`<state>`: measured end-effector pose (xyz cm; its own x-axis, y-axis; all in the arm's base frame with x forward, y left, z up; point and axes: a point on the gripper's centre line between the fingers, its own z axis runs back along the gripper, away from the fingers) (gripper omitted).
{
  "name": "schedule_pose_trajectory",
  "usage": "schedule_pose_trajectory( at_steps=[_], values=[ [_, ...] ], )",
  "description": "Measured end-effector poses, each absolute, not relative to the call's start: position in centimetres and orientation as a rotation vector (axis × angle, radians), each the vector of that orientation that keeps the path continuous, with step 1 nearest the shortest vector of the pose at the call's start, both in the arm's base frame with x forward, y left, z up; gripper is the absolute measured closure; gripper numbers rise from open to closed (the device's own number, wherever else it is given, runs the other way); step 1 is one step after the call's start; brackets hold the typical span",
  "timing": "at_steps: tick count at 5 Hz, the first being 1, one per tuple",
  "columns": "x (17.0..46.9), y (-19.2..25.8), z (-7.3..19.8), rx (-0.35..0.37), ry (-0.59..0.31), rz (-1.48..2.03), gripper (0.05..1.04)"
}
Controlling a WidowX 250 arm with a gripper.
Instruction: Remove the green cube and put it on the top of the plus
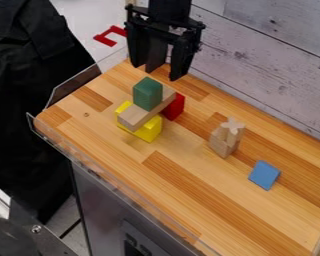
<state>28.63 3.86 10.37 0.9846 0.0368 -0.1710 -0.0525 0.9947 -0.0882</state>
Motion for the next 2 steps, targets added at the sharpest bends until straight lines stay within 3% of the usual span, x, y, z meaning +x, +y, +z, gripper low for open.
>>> schedule_pose_trajectory(
  at_steps=[2],
  values=[
    [29.09, 4.84, 9.13, -0.100, 0.176, 0.049, 0.085]
  ],
)
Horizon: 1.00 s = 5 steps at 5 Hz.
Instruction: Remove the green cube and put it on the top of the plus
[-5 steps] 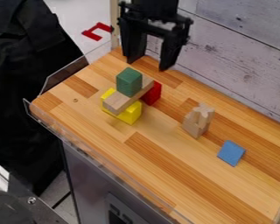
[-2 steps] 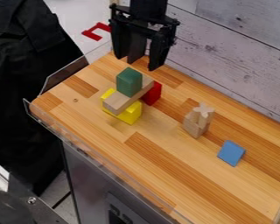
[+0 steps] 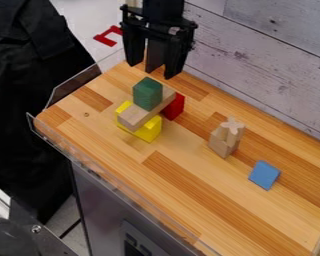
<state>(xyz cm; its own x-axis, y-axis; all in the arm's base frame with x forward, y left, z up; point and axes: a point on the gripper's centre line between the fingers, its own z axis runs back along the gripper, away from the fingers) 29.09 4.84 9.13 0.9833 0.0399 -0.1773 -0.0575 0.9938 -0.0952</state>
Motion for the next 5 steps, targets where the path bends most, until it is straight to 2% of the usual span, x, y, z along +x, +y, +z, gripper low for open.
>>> schedule_pose_trajectory(
  at_steps=[4, 5],
  values=[
    [29.1, 5.4, 6.0, -0.153, 0.222, 0.162, 0.085],
    [29.1, 5.5, 5.2, -0.169, 0.237, 0.168, 0.134]
  ],
)
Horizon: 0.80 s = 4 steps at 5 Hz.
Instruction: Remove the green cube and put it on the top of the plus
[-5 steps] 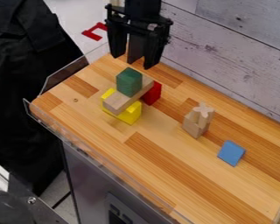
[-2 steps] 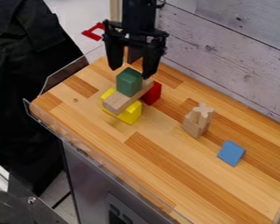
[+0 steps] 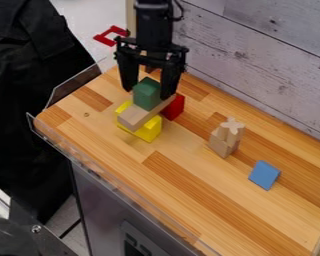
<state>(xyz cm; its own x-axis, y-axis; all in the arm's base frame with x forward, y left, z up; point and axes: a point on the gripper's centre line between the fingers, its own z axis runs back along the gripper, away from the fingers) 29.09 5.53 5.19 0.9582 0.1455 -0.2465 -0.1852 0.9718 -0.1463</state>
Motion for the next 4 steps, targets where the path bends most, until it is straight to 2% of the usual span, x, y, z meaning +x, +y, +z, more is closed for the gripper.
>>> schedule_pose_trajectory(
  at_steps=[1, 2, 3, 4],
  values=[
    [28.9, 5.3, 4.6, -0.185, 0.247, 0.161, 0.421],
    [29.0, 5.2, 4.6, -0.190, 0.240, 0.153, 0.520],
    [28.7, 5.2, 4.6, -0.191, 0.260, 0.152, 0.520],
    [29.3, 5.0, 6.1, -0.172, 0.244, 0.156, 0.520]
  ],
)
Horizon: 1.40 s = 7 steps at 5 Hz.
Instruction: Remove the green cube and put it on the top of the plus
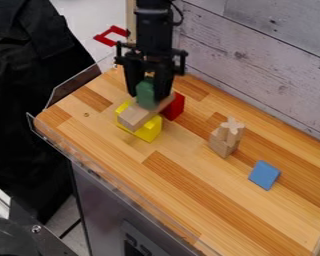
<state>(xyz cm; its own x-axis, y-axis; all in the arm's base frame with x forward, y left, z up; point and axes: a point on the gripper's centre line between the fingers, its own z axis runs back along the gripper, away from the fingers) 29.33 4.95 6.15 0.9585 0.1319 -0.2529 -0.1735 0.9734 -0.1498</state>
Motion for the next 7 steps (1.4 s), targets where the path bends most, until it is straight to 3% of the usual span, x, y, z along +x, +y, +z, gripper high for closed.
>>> schedule_pose_trajectory(
  at_steps=[1, 3, 7],
  values=[
    [30.1, 3.9, 8.8, -0.199, 0.182, 0.145, 0.520],
    [31.2, 0.3, 9.7, -0.260, 0.117, 0.045, 0.520],
    [30.9, -5.0, 9.0, -0.255, 0.148, -0.086, 0.520]
  ],
)
